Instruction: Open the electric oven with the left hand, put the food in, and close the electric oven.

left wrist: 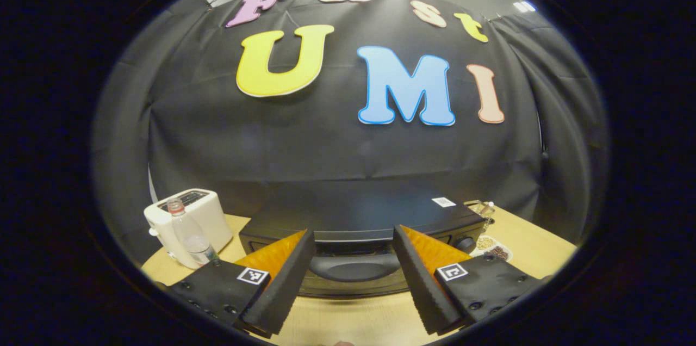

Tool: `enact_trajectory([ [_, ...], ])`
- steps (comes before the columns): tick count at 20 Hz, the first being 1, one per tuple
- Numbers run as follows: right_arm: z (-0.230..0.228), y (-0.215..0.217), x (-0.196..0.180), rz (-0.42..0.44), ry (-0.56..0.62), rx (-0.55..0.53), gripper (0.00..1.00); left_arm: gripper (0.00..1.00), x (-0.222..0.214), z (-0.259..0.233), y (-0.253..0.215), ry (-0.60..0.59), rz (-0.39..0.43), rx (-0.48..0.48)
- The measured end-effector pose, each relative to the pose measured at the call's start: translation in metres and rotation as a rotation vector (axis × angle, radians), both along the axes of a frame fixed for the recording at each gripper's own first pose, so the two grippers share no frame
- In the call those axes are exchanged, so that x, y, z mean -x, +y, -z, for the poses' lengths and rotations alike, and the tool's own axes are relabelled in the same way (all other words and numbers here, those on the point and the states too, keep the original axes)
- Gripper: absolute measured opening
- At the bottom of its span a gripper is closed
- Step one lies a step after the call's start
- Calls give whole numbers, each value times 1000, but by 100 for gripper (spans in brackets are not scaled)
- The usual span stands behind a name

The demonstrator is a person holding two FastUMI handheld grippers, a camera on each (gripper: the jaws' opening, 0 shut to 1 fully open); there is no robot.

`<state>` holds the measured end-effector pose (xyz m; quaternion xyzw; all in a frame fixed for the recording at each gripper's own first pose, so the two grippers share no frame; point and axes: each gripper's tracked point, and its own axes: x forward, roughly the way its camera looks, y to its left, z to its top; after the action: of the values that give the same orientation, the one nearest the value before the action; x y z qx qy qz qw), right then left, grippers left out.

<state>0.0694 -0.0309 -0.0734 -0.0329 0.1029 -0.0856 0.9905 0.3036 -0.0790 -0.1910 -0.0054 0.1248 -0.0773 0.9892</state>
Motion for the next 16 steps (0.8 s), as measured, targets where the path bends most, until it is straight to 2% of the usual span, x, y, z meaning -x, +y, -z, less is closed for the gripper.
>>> enact_trajectory([
  [2,1,0,1,7,8,14,96,100,-5,14,2,21,-5,0],
  [3,1,-1,1,11,10,23,96,96,-5,18,2,25,-7,-7],
  [6,1,0,-1,15,17,37,95,96,-8,19,-1,-9,7,-60],
  [7,1,0,-2,13,19,40,95,100,-11,17,-2,-24,13,-58],
  [13,0,9,-3,-26,18,51,95,96,12,20,0,-18,10,-49],
  [14,-1,11,-3,-32,15,51,95,100,19,22,-1,-12,11,-50],
  [15,-2,11,-2,-40,12,49,95,100,26,23,0,-13,13,-52],
  [16,-3,13,-2,-48,11,47,95,97,34,25,1,-8,14,-55],
])
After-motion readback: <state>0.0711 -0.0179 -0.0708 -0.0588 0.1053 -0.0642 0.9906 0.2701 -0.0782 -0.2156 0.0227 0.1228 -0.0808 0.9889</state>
